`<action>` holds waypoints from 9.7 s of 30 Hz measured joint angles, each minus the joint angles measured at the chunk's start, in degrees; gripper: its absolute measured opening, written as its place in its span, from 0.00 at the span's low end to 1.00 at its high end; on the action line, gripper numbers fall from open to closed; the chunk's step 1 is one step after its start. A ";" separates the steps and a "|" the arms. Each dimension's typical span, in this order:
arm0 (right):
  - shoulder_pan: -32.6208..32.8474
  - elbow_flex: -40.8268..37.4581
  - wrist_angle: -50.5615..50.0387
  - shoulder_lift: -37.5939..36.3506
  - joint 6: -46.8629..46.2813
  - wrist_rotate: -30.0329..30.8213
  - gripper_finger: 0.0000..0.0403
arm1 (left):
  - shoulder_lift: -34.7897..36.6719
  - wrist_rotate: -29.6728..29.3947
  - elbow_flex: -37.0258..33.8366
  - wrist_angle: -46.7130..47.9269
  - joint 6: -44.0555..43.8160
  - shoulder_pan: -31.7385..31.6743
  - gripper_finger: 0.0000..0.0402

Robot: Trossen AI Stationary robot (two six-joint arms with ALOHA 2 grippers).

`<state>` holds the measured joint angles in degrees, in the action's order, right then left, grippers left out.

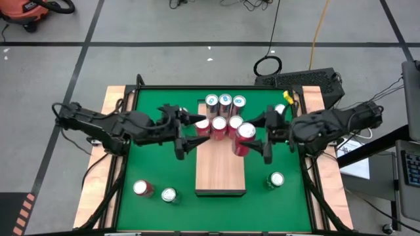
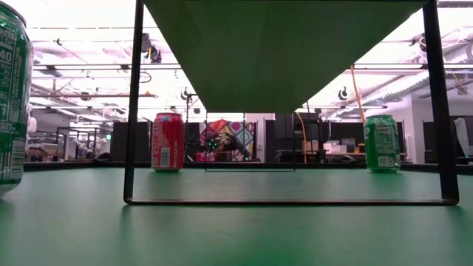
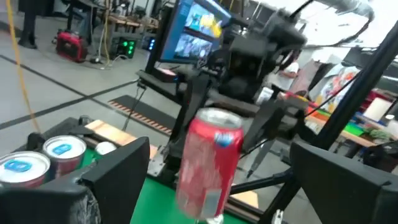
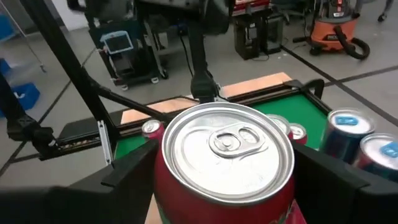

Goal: Place canned beverage on shelf
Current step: Put the orange soda can on the shelf, then put the orange soda can on the shelf aligned with the other orange soda can

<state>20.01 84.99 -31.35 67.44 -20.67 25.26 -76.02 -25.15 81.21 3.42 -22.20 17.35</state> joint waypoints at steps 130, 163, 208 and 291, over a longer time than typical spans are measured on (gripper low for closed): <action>-0.11 -31.17 20.99 -12.84 4.62 -4.63 0.87 | -0.75 -7.56 -0.07 5.28 -4.17 4.45 0.97; 2.23 -31.17 4.56 -6.65 -7.65 -7.47 0.39 | -0.75 -8.20 -0.07 15.35 -6.05 4.43 0.97; 2.21 -31.17 -4.10 -14.16 -21.99 -15.09 0.37 | -0.95 30.57 -0.67 80.93 -78.63 18.59 0.97; 2.73 -1.93 8.79 -0.07 -10.27 -16.75 0.37 | -1.51 21.06 18.85 86.16 -42.71 10.27 0.67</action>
<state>22.74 83.06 -22.55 67.36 -30.93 8.51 -77.54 -4.09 100.06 89.57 -64.90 27.62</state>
